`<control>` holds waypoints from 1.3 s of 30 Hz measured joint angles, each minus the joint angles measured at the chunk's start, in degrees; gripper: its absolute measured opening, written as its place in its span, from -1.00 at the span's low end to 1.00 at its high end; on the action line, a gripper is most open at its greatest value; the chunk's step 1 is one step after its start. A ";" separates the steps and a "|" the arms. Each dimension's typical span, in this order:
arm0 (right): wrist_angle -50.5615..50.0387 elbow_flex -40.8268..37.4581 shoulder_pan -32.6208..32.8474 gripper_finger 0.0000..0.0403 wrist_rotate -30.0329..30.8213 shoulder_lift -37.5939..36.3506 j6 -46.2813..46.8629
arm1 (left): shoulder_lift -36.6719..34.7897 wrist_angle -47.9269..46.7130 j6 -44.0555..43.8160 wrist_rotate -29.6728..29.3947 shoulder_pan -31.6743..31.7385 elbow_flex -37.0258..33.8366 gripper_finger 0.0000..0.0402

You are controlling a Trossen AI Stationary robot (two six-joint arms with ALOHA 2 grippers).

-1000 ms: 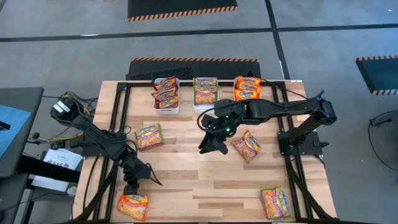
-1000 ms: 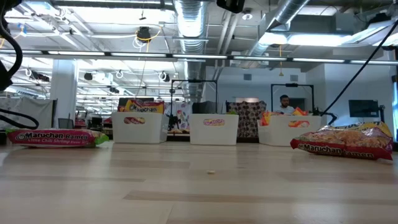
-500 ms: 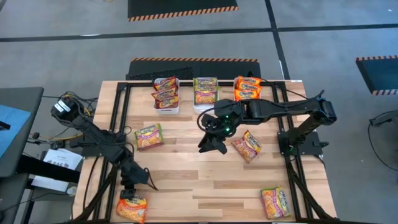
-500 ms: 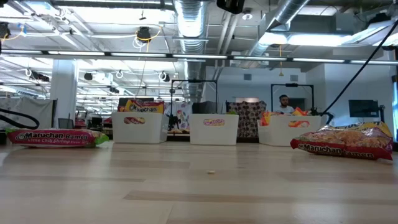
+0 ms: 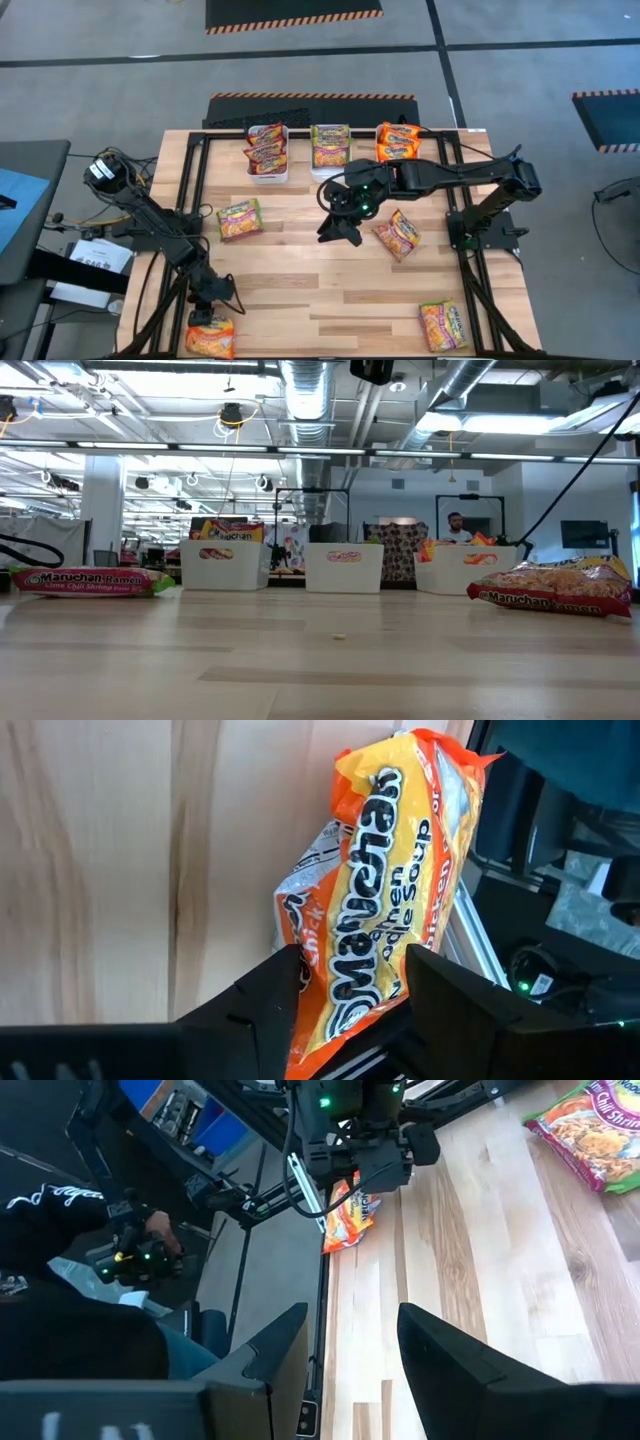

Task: Sort Maruchan noodles
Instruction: Put the orange noodle pack into the right white bin

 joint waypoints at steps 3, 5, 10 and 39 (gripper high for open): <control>0.00 0.00 0.00 -0.11 0.13 0.00 0.05 | 0.00 0.03 -0.13 -0.57 0.01 0.00 -0.29; 0.00 0.00 0.00 -0.11 0.52 0.00 0.08 | 0.00 0.07 -0.15 -1.31 0.01 0.00 -0.42; 0.02 0.00 0.00 -0.11 1.66 0.00 0.22 | 0.00 1.49 -0.17 -1.69 0.01 0.00 -0.82; 0.37 0.01 -4.00 -0.11 -0.11 -1.65 2.14 | -0.04 5.62 17.39 -2.30 22.52 0.02 -1.00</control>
